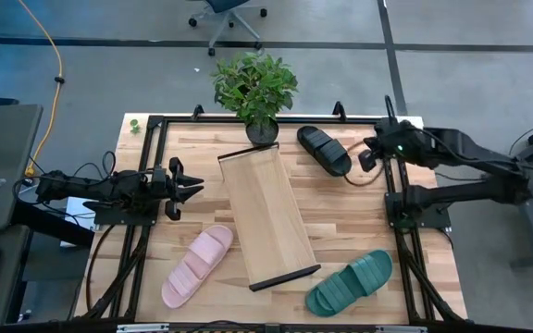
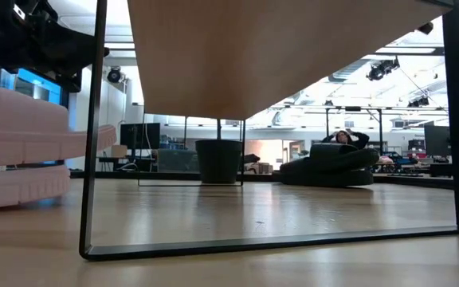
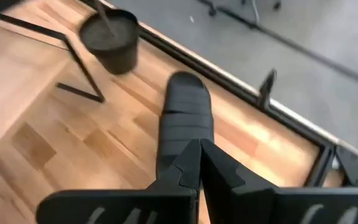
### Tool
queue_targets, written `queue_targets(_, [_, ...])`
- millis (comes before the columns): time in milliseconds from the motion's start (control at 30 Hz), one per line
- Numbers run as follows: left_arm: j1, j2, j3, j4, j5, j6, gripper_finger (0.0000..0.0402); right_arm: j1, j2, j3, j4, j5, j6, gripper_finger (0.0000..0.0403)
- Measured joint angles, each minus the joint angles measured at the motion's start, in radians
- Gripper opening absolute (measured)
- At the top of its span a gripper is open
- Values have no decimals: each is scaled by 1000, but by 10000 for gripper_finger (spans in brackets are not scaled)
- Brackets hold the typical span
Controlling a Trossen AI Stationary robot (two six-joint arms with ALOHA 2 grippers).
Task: Pick and place slides into the shelf
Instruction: Put the black slides on the shelf
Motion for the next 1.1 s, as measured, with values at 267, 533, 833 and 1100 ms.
queue_targets(267, [0,0,0,-8,2,-1,83,-295,43,-94,165,-343,-63,0])
queue_targets(533, [0,0,0,-8,14,-8,83,-447,24,-389,498,-637,127,0])
queue_targets(833, [0,0,0,-20,46,-10,83,-447,-131,-625,811,-617,477,48])
queue_targets(1100, [0,0,0,-30,66,-11,83,-398,-287,-735,867,-487,727,106])
